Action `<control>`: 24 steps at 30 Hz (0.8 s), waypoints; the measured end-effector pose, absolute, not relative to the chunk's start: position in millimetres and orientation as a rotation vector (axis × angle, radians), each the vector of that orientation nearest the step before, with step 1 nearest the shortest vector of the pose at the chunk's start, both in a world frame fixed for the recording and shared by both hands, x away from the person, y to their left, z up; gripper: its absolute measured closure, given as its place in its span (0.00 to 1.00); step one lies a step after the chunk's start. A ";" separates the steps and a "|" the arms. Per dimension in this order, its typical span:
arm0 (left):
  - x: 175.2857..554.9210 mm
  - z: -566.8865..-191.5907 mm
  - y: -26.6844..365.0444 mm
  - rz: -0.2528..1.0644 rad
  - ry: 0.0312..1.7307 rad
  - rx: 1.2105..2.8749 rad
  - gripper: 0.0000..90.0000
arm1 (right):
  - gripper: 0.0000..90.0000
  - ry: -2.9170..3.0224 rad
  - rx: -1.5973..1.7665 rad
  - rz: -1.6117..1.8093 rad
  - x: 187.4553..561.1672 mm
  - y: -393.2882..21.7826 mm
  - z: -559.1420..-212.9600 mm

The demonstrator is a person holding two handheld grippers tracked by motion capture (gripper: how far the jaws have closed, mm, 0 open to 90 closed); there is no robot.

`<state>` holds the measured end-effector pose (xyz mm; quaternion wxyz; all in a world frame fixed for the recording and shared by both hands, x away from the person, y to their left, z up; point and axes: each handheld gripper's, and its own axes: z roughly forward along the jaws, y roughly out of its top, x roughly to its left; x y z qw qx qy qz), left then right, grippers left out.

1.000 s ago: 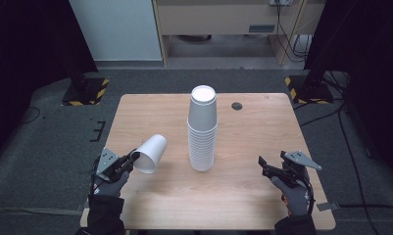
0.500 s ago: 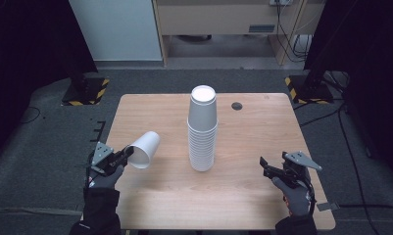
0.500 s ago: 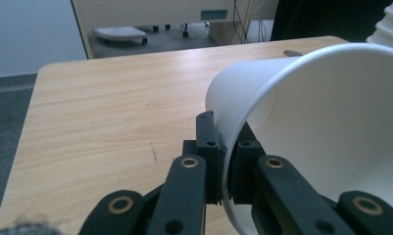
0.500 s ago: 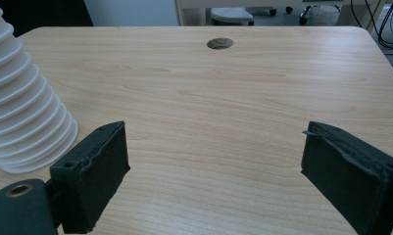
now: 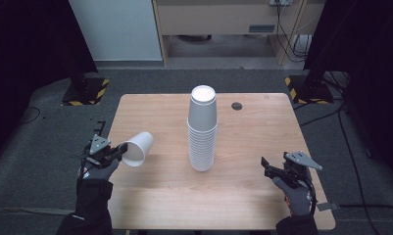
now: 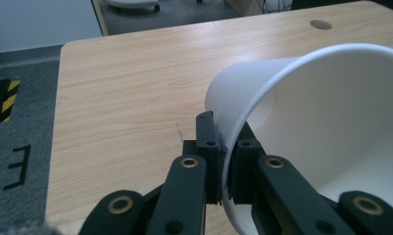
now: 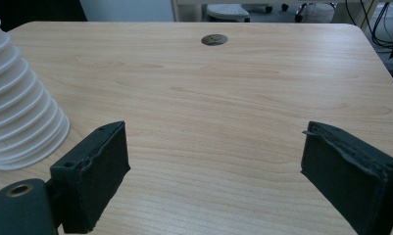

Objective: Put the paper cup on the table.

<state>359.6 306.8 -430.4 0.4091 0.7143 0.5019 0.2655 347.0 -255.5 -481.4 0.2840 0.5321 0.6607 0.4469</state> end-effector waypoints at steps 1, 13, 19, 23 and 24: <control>360.6 -429.2 306.5 0.666 1.270 1.806 0.94 | 0.12 1.769 1.423 1.195 347.1 -255.4 -481.4; 370.4 -420.4 310.0 0.638 1.350 1.907 0.95 | 0.12 1.788 1.409 1.158 347.3 -254.0 -483.7; 377.0 -417.4 314.0 0.602 1.404 1.997 0.95 | 0.12 1.806 1.399 1.143 347.3 -253.1 -484.8; 381.7 -418.5 313.7 0.562 1.432 2.068 0.95 | 0.12 1.813 1.393 1.138 347.8 -252.3 -485.7; 382.8 -419.2 313.4 0.551 1.439 2.086 0.95 | 0.12 1.815 1.390 1.136 347.8 -252.3 -486.0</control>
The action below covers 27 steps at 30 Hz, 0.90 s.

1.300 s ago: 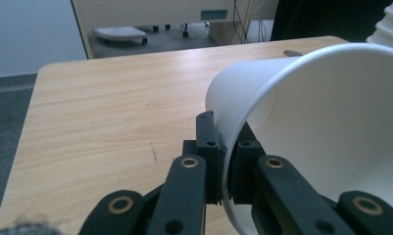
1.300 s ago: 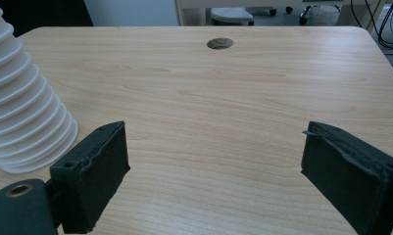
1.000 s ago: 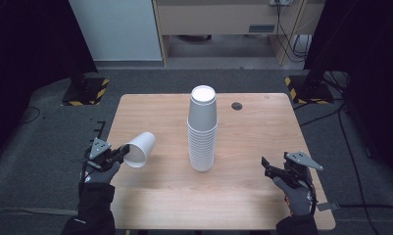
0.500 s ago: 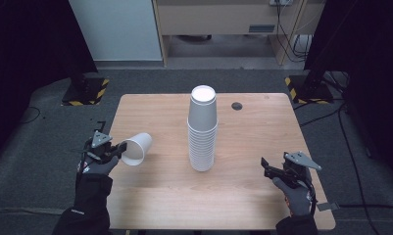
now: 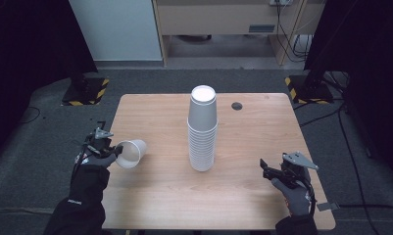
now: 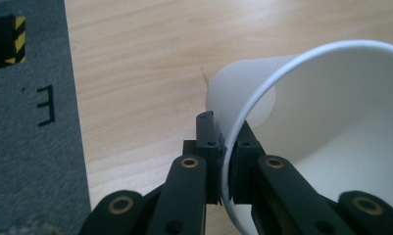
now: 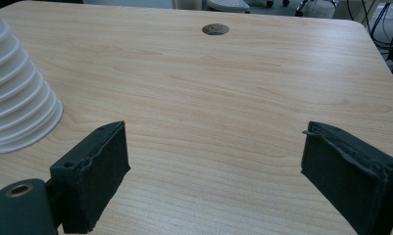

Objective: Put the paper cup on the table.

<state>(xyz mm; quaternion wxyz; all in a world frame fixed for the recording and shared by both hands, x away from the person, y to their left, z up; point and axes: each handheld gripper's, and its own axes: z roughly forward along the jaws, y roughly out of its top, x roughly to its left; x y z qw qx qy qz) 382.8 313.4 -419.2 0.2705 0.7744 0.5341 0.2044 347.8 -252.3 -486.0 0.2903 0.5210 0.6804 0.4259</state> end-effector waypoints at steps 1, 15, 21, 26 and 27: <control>383.9 -419.9 313.1 0.539 1.445 2.097 0.95 | 0.12 1.817 1.390 1.137 347.8 -252.1 -486.0; 393.4 -408.8 319.5 0.432 1.534 2.227 0.95 | 0.12 1.822 1.386 1.137 347.8 -251.8 -486.2; 395.7 -404.5 322.0 0.367 1.586 2.274 0.95 | 0.12 1.826 1.385 1.136 348.0 -251.4 -486.5; 397.3 -404.6 320.3 0.305 1.612 2.308 0.94 | 0.12 1.826 1.383 1.136 348.2 -251.1 -486.7; 397.7 -405.1 319.5 0.289 1.616 2.318 0.94 | 0.12 1.826 1.383 1.135 348.2 -251.1 -486.7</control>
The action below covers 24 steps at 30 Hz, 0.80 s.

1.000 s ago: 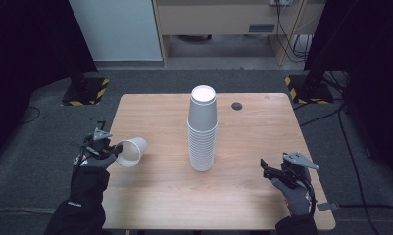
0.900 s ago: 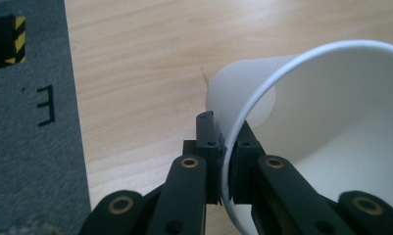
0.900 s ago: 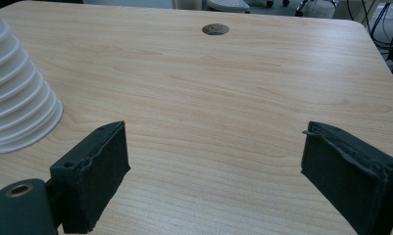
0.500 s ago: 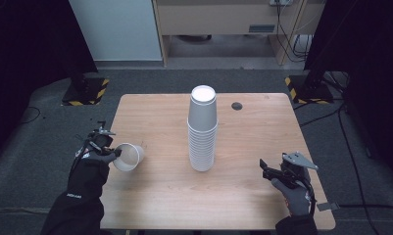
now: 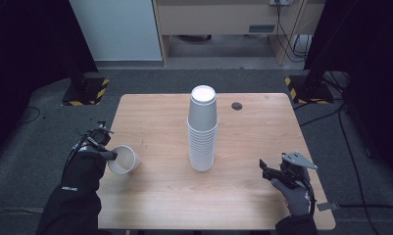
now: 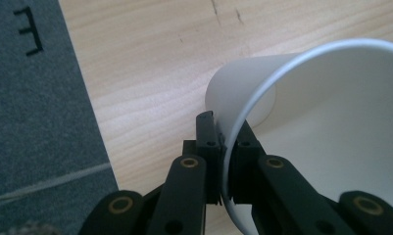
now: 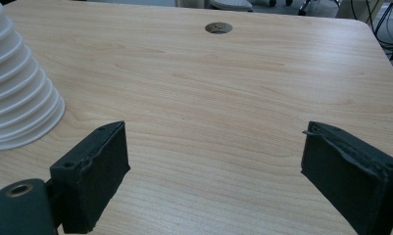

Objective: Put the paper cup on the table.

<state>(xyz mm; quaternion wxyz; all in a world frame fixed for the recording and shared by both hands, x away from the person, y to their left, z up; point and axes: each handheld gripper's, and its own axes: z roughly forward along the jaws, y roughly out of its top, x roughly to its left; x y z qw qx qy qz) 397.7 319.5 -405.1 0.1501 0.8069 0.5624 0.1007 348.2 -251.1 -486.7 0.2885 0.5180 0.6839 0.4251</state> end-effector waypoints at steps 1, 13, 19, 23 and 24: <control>398.0 -405.6 318.4 0.284 1.618 2.327 0.94 | 0.12 1.827 1.384 1.137 348.1 -250.9 -486.6; 400.9 -408.7 309.8 0.168 1.684 2.386 0.94 | 0.12 1.829 1.382 1.138 348.0 -250.8 -486.4; 401.7 -412.6 309.4 0.164 1.692 2.372 0.90 | 0.12 1.830 1.382 1.138 348.0 -250.7 -486.4; 401.4 -414.4 310.6 0.178 1.686 2.334 0.82 | 0.12 1.835 1.384 1.137 348.1 -250.5 -486.5; 401.1 -414.6 311.0 0.188 1.680 2.331 0.80 | 0.12 1.838 1.383 1.137 348.0 -250.5 -486.4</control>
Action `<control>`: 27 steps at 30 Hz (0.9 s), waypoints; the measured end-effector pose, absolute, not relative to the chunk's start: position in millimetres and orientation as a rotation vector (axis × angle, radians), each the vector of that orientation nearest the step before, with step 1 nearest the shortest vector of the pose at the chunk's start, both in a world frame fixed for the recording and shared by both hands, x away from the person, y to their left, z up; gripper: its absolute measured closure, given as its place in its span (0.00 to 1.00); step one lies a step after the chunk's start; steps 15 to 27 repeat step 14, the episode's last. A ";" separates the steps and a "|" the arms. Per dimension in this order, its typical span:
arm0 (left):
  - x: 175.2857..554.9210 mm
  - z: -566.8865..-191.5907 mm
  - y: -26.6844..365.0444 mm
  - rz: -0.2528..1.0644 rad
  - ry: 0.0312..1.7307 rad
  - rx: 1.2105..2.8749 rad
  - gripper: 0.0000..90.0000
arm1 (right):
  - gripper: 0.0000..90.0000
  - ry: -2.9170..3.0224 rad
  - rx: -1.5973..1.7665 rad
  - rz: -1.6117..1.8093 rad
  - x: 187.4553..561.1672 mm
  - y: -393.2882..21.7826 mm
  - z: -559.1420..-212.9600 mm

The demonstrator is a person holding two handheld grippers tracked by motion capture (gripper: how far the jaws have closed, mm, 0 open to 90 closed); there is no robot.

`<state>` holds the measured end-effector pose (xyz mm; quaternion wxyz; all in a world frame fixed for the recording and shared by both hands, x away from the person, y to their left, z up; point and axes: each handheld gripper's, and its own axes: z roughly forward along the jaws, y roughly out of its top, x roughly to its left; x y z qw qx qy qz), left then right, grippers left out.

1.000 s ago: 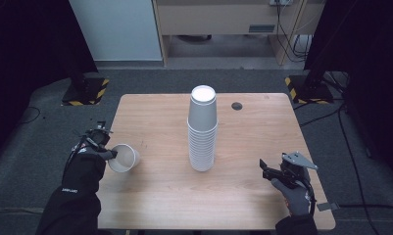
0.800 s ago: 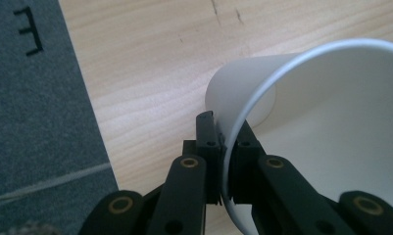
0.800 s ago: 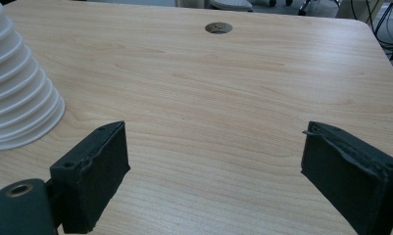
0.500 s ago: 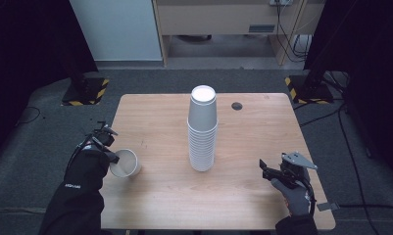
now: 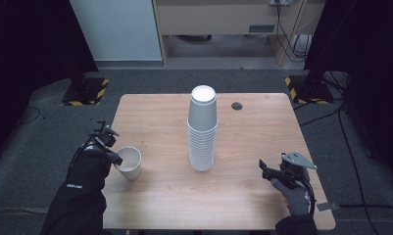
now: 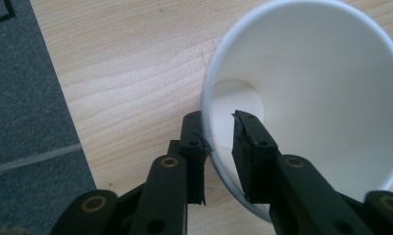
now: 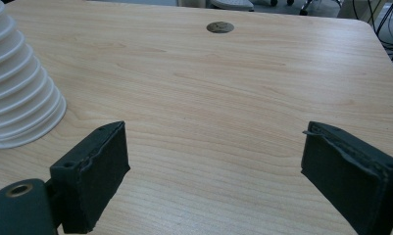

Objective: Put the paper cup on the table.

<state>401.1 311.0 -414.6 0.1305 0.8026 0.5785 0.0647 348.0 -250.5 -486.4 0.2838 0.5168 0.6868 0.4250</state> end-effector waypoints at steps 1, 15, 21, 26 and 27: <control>400.6 -414.7 311.4 0.202 1.675 2.323 0.79 | 0.12 1.838 1.383 1.137 347.9 -250.4 -486.4; 383.2 -409.1 315.9 0.441 1.529 2.124 0.56 | 0.11 1.828 1.382 1.136 348.5 -251.3 -486.4; 383.2 -409.1 315.9 0.441 1.529 2.124 0.56 | 0.11 1.828 1.382 1.136 348.5 -251.3 -486.4; 383.2 -409.1 315.9 0.441 1.529 2.124 0.56 | 0.11 1.828 1.382 1.136 348.5 -251.3 -486.4; 383.2 -409.1 315.9 0.441 1.529 2.124 0.56 | 0.11 1.828 1.382 1.136 348.5 -251.3 -486.4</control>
